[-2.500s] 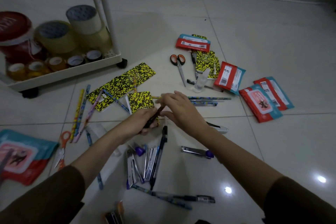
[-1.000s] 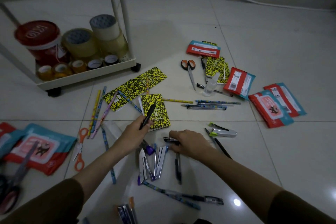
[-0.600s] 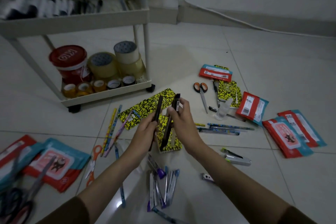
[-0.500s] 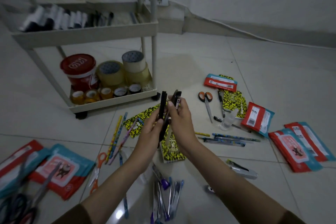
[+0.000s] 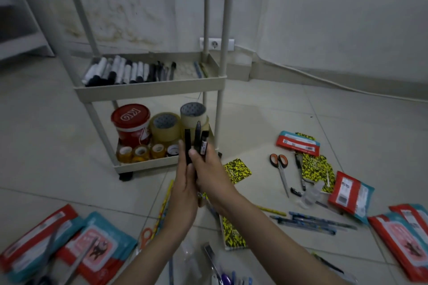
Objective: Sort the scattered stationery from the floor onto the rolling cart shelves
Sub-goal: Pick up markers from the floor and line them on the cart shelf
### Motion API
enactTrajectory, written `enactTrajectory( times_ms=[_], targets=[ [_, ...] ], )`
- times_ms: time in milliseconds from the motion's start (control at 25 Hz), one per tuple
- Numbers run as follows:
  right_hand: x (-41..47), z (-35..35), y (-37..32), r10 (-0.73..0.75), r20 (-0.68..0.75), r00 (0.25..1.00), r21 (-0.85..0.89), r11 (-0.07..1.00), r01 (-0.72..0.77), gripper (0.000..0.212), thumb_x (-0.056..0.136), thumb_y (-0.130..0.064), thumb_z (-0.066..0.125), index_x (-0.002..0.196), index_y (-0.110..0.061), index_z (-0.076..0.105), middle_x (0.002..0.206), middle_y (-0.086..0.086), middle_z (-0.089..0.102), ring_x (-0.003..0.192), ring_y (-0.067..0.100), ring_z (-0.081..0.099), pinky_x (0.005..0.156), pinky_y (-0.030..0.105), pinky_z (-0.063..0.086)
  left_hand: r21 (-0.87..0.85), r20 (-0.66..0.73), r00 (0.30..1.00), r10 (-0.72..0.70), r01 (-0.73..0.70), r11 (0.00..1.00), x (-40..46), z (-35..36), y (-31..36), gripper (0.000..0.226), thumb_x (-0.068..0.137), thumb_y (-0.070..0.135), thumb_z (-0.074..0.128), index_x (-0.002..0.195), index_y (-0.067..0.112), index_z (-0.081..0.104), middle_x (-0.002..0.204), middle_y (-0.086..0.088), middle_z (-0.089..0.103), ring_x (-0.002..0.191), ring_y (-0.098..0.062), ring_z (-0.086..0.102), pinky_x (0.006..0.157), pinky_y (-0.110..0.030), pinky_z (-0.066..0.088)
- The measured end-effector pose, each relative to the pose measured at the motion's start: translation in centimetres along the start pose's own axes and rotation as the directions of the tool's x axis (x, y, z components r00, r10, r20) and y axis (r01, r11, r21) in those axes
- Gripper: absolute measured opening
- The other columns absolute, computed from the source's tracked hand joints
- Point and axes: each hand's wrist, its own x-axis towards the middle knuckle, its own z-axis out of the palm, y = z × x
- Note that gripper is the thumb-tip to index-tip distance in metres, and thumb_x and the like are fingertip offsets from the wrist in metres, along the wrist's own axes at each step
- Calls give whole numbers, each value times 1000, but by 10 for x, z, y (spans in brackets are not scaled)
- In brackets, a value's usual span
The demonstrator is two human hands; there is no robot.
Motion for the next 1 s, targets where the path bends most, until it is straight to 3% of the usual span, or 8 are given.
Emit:
enactTrajectory(
  times_ms=[160,320,440,520,600,800,880,1000],
  targets=[
    [19,13,-36,-75,70,995,-138,987,84,33,97,-12,43,130,-16,47,122,2,60,113,13,55,88,18,44,-66,-21,984,175,-176,982,30,-18,25,58,99,4,31,140,35,4,119,32,37,89,29,50,66,-1,46],
    [52,16,-85,-125,49,991,-35,991,127,17,98,-10,42,110,-9,54,89,2,65,84,14,64,69,20,53,63,143,972,189,-200,978,65,-54,64,67,95,36,40,125,69,-9,115,46,41,94,17,55,63,-17,53],
    [77,18,-118,-149,11,989,51,988,149,8,98,-11,42,100,-14,49,80,-1,64,67,9,65,49,18,50,290,151,957,247,-282,915,88,-82,86,62,84,63,35,132,66,-5,111,37,54,95,14,54,80,-20,45],
    [91,21,-130,-130,7,992,75,989,129,8,98,-14,44,96,-17,51,82,-1,67,64,8,67,48,21,50,562,13,915,404,-341,754,108,-101,90,52,93,51,35,142,46,17,131,18,48,120,0,43,95,-25,36],
    [106,25,-138,-92,-13,996,96,991,93,7,98,-15,45,98,-18,51,85,-2,68,64,7,68,49,23,51,854,2,880,475,-249,457,125,-118,86,46,96,33,37,142,31,30,146,9,33,139,-9,19,110,-36,19],
    [153,38,-154,-137,-206,969,122,979,164,8,99,-10,41,99,-16,46,105,13,67,81,25,67,62,33,54,979,42,921,388,-116,168,142,-135,52,61,95,33,34,146,36,3,155,17,2,140,-4,-22,105,-53,-22],
    [172,46,-154,-183,-277,943,90,972,215,9,98,-7,40,103,-12,46,109,21,65,82,30,64,73,38,53,985,59,880,471,-127,114,142,-133,46,66,89,34,45,147,31,14,155,11,15,141,-10,-14,103,-58,-23],
    [197,58,-140,-221,-278,935,-93,975,203,15,97,-4,41,112,-4,45,110,26,60,91,36,62,83,44,53,987,112,826,552,-156,33,141,-131,46,76,63,30,75,134,18,49,140,0,48,137,-26,33,99,-71,10]
  ],
)
